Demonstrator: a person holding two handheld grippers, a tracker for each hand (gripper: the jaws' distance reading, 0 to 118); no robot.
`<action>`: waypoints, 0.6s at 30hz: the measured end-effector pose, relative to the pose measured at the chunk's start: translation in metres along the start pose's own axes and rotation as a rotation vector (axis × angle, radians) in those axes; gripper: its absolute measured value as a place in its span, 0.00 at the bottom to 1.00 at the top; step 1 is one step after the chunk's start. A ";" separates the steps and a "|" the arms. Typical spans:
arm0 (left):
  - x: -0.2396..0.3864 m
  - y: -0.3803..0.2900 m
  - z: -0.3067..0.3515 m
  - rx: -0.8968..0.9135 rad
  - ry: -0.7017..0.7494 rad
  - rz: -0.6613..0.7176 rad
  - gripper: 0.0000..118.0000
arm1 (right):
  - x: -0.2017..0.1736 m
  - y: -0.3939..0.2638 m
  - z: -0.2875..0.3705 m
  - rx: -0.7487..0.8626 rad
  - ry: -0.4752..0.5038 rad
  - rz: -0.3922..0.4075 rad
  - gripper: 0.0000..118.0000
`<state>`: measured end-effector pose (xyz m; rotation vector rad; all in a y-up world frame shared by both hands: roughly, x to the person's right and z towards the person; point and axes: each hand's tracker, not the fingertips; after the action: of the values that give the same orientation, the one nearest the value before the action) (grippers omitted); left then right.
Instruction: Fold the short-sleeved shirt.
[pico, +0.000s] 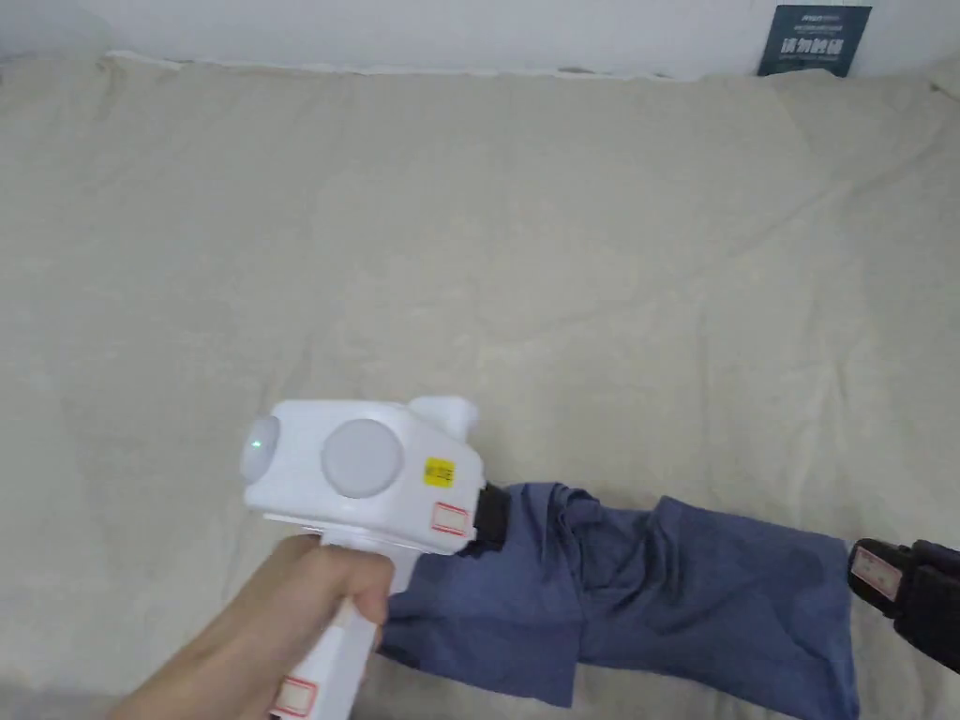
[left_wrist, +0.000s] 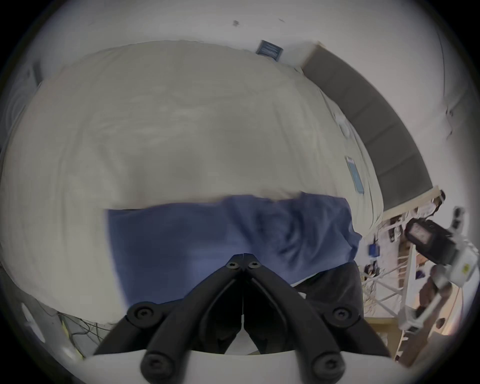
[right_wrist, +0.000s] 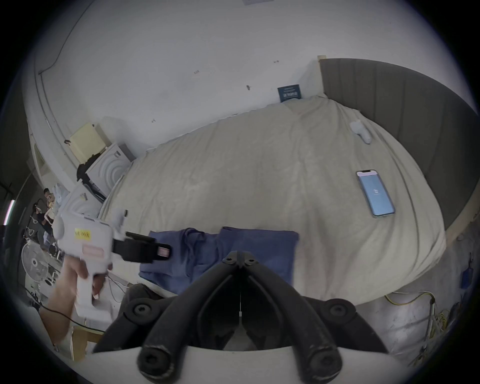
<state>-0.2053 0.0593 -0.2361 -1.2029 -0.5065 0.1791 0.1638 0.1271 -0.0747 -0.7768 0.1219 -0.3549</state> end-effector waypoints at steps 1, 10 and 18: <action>-0.027 -0.002 0.011 0.019 -0.020 0.021 0.00 | -0.005 -0.001 -0.006 -0.007 0.012 -0.006 0.00; -0.148 -0.032 -0.003 0.015 -0.240 0.339 0.04 | -0.036 -0.008 -0.036 -0.082 0.025 0.049 0.00; -0.158 -0.036 -0.027 -0.001 -0.428 0.394 0.99 | -0.041 -0.007 -0.043 -0.113 0.000 0.055 0.00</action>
<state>-0.3364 -0.0386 -0.2543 -1.2606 -0.6348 0.7845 0.1135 0.1084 -0.1007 -0.8834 0.1639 -0.2973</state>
